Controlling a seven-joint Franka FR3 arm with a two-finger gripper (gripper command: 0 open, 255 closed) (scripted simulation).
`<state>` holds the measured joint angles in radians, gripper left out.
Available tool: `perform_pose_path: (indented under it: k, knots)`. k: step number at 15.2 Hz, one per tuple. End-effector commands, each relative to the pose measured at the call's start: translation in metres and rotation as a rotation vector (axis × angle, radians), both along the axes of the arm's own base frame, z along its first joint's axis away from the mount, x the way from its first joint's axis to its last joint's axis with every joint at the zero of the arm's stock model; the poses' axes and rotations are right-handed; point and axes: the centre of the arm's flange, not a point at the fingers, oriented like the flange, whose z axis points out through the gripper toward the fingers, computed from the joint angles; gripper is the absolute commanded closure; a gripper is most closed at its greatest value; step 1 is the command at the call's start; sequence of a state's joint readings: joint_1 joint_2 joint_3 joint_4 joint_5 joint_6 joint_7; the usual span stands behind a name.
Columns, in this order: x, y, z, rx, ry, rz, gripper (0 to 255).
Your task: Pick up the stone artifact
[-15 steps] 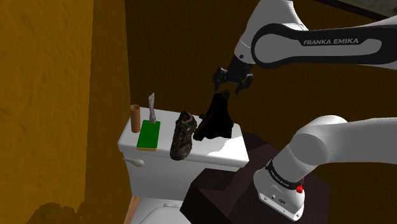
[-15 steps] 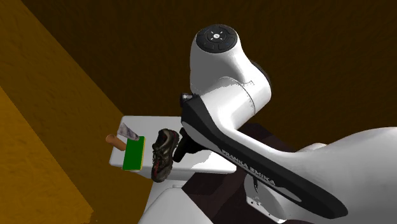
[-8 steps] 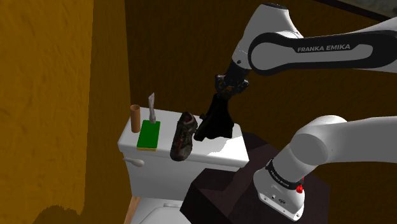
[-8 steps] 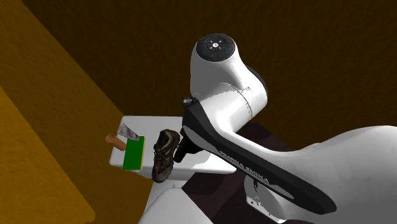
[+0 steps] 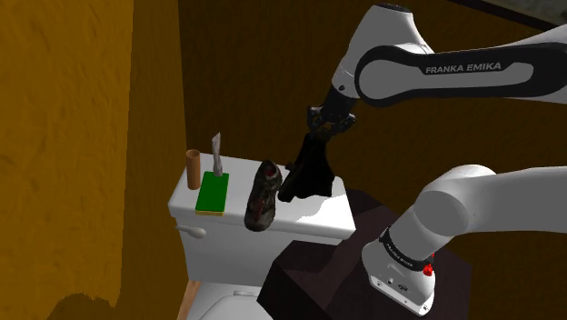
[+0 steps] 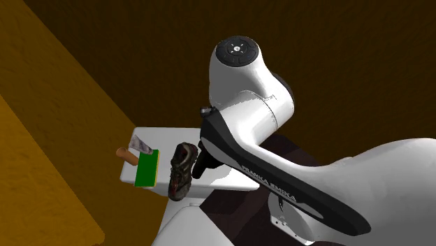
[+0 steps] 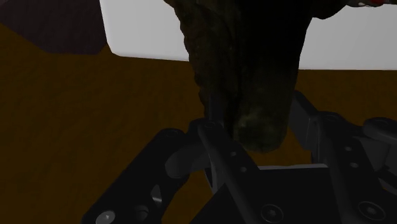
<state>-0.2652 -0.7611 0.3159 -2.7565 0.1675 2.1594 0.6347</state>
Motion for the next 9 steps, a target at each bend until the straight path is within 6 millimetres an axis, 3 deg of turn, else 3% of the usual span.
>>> perform_pose_path:
  k: [1,9]
  knots:
    - [0.000,0.000,0.008,-0.001,0.000,0.001,255]
    - [0.000,0.000,0.050,-0.001,0.000,0.001,255]
